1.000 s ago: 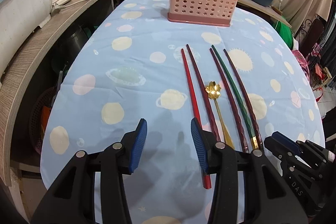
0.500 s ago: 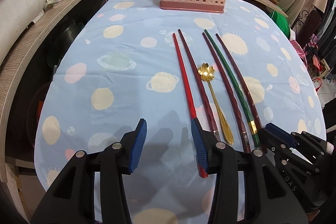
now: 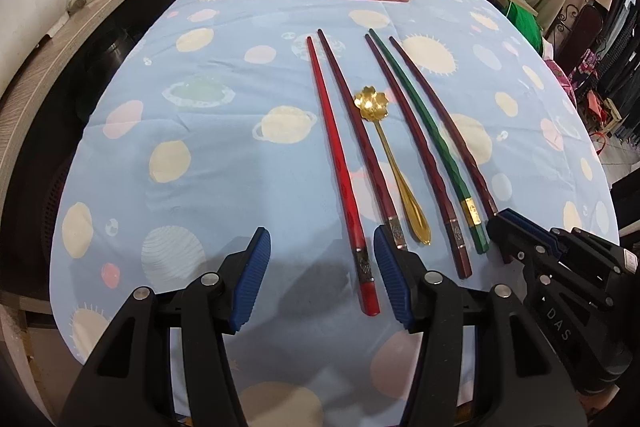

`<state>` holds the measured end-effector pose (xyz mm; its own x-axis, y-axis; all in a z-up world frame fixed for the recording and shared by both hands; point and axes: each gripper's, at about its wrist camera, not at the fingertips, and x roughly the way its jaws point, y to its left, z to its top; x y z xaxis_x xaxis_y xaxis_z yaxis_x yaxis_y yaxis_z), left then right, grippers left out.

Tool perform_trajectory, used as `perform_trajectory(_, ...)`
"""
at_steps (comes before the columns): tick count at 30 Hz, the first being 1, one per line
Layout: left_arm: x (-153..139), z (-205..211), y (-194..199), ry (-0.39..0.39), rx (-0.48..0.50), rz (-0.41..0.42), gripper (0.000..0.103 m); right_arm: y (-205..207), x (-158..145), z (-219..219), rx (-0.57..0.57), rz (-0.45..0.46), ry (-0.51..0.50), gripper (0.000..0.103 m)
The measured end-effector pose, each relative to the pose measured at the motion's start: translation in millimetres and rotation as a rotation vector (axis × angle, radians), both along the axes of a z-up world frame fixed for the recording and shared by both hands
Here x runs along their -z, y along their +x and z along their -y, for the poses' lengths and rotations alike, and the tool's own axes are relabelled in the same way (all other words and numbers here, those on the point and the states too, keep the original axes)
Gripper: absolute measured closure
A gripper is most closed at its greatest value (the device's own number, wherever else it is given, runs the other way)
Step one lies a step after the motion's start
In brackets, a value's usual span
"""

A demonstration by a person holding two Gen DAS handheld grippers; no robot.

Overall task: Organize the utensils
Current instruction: 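Grasp the next red chopstick with the left tool while the right tool grasps a dark-red chopstick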

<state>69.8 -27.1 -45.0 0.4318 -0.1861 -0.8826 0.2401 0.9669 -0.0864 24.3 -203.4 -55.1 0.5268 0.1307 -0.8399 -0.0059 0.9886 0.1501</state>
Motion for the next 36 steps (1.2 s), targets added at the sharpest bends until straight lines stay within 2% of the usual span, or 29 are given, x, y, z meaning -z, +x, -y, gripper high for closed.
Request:
perform_trajectory(7,8.1,-0.5,-0.8,-0.014,0.003,-0.038,0.053,0.3,0.4,1.9,0.010,-0.003,0.018,0.096)
perform_trajectory(12,8.4,1.4,-5.5,-0.012,0.014,-0.032,0.056,0.4,0.1,1.4,0.014,-0.005,0.021,0.096)
perform_trajectory(20,8.1,3.1,-8.0,-0.027,0.027,-0.029,0.074,-0.6,0.3,3.0,0.019,-0.005,0.029,0.096)
perform_trajectory(23,8.2,3.9,-8.0,-0.026,0.030,-0.028,0.083,-0.6,0.3,2.8,0.017,-0.004,0.026,0.096)
perform_trajectory(25,8.6,4.1,-8.5,-0.025,0.031,-0.027,0.093,-0.8,0.1,2.8,0.016,-0.003,0.024,0.096)
perform_trajectory(36,6.1,1.3,-7.5,-0.027,0.023,-0.027,0.095,-6.0,-3.5,7.0,0.034,0.000,0.040,0.096)
